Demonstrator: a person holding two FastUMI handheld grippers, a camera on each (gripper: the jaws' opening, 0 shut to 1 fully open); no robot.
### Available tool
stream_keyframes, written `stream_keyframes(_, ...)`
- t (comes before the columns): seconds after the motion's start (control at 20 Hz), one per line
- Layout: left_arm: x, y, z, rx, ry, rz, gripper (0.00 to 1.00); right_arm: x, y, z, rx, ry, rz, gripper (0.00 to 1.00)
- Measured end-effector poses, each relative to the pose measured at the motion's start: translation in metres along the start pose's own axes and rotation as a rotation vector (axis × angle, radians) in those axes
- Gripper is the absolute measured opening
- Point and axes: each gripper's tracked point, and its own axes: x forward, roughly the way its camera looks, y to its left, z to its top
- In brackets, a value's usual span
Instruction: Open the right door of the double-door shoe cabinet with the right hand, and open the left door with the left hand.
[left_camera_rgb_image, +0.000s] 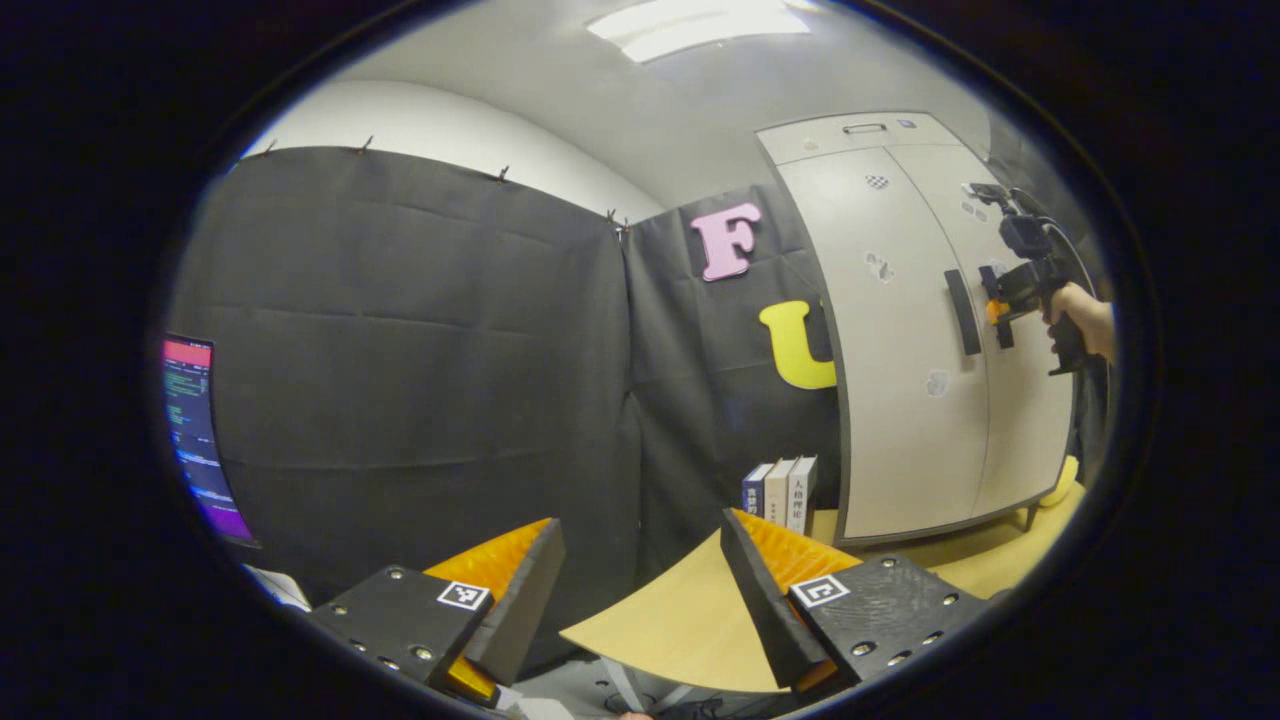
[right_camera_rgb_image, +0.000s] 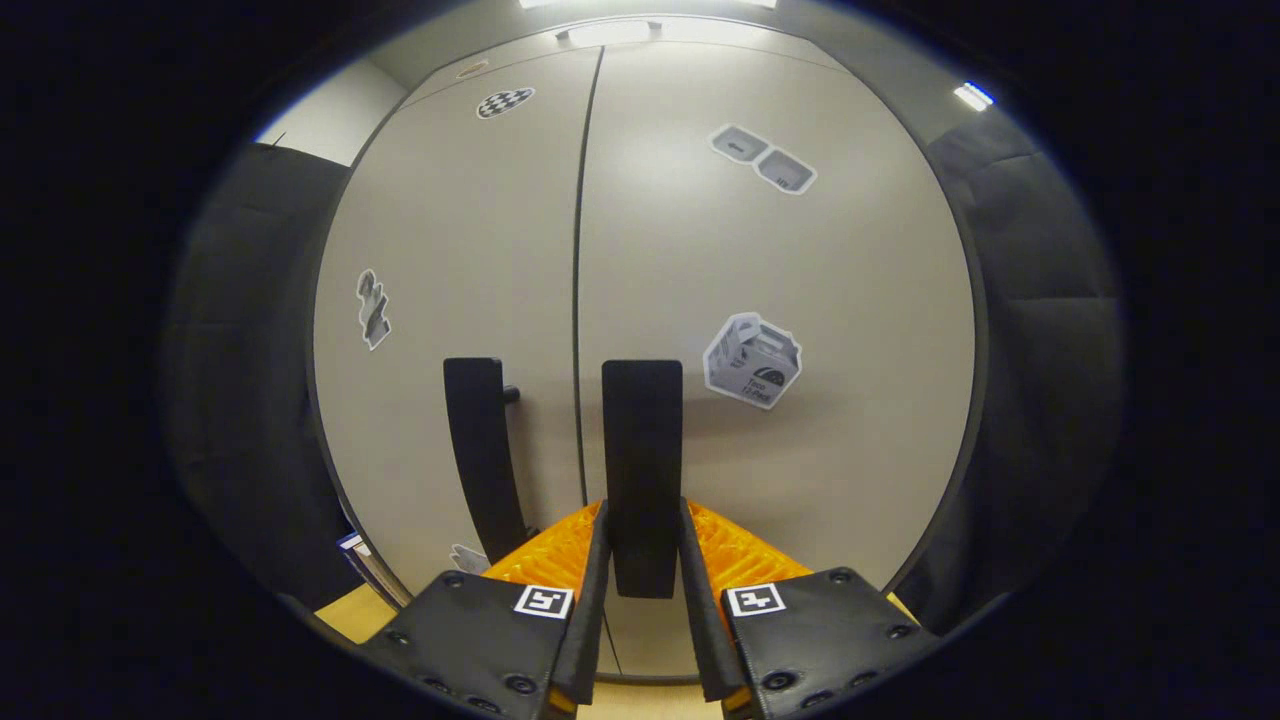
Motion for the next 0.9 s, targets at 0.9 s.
stream_keyframes(0.9,0.022,-0.082,0.025,-0.061,-0.014,-0.222,0.94,-0.075,-0.018,-0.012,0.002,0.023,0.113,0.14)
